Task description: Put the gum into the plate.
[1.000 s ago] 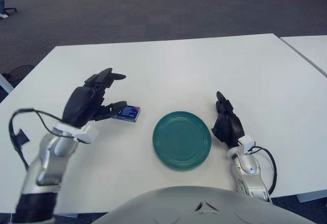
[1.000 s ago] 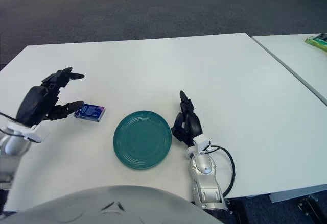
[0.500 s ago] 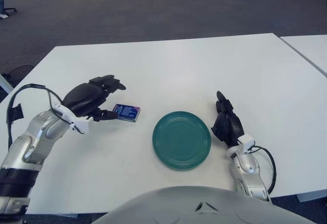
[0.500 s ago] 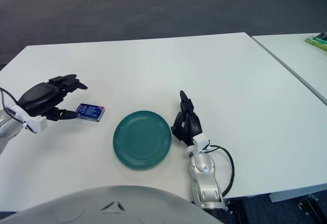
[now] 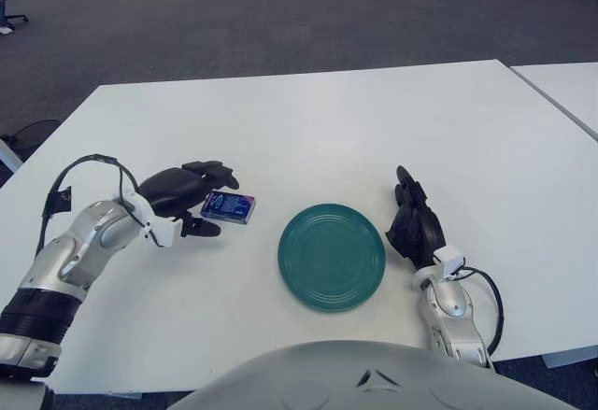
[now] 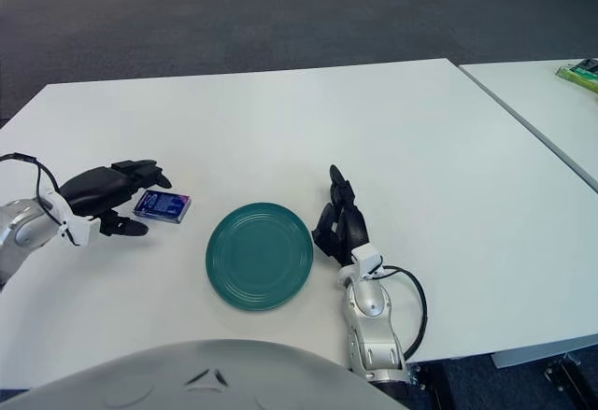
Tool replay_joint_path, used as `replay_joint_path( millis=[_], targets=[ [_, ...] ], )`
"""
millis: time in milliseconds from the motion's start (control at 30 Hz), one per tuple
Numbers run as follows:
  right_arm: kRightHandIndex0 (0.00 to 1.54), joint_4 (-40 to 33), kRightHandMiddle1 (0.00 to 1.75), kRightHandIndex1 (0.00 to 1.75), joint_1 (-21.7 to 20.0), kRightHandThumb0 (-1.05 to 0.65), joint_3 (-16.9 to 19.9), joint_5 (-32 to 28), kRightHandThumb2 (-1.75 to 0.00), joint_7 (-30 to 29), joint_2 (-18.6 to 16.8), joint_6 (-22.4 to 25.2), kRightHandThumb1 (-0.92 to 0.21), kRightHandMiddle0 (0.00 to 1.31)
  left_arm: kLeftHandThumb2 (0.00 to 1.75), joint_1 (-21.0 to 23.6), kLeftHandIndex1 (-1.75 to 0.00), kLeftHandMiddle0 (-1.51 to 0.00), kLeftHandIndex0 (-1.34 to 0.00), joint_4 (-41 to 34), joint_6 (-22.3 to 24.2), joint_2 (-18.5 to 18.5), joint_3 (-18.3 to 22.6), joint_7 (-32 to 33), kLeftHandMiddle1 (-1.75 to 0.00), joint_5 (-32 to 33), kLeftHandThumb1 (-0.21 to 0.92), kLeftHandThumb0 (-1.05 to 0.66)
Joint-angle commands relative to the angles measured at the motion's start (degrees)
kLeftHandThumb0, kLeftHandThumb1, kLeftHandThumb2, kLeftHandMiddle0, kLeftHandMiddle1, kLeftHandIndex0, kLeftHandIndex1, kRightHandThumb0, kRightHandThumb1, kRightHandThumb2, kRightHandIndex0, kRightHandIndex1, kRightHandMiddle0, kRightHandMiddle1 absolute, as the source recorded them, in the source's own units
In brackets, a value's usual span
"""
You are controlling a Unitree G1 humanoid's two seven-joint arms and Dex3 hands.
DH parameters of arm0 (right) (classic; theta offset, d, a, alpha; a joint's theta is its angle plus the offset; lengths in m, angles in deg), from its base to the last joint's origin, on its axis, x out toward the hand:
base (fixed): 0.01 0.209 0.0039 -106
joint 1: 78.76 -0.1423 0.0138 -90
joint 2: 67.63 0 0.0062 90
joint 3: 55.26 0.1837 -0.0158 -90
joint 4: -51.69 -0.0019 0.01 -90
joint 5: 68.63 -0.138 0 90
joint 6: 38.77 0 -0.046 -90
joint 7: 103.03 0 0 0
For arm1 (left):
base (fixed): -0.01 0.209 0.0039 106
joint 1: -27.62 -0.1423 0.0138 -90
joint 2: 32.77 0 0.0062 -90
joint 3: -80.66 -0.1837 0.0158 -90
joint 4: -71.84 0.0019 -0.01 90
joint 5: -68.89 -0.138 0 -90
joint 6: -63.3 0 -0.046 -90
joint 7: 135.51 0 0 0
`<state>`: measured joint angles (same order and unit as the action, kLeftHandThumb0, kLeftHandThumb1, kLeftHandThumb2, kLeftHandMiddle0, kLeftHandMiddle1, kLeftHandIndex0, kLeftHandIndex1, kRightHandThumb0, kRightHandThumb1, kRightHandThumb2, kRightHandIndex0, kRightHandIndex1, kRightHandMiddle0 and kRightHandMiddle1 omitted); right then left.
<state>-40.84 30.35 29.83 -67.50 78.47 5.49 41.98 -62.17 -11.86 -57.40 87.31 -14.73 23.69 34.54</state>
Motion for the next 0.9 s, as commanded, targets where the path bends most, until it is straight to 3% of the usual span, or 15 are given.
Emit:
replay_joint_path(
  millis=[0,200,533,867],
  targets=[
    [0.01,3.0,0.15,0.0,2.7,-0.65,0.1,-0.5,-1.06,0.3,0.2,4.5,-0.92,0.0,0.39,2.0,-0.9,-0.14,0.0,1.5,-0.2,0.4,-1.0,0.9,0.0,-0.7,0.92,-1.05],
    [0.01,3.3,0.14,0.0,2.6,-0.65,0.3,-0.3,-1.06,0.0,0.1,4.8,-0.92,0.0,0.41,3.2,-0.83,-0.12,0.0,2.9,0.1,0.1,-2.3,1.0,0.0,-1.3,0.92,-1.05],
    [0.01,3.8,0.12,0.0,2.5,-0.68,0.2,0.4,-1.06,-1.2,-0.2,5.6,-0.92,0.0,0.46,5.7,-0.55,-0.01,0.0,6.2,0.7,-0.8,-4.1,3.8,0.0,-3.5,0.92,-1.05],
    [0.02,4.9,0.13,0.01,2.4,-0.68,-0.3,1.4,-1.05,-2.1,-0.2,4.4,-0.92,0.0,0.47,8.8,-0.58,0.0,0.0,11.7,1.2,-2.5,-6.0,9.4,0.0,-5.8,0.92,-1.05]
  ],
)
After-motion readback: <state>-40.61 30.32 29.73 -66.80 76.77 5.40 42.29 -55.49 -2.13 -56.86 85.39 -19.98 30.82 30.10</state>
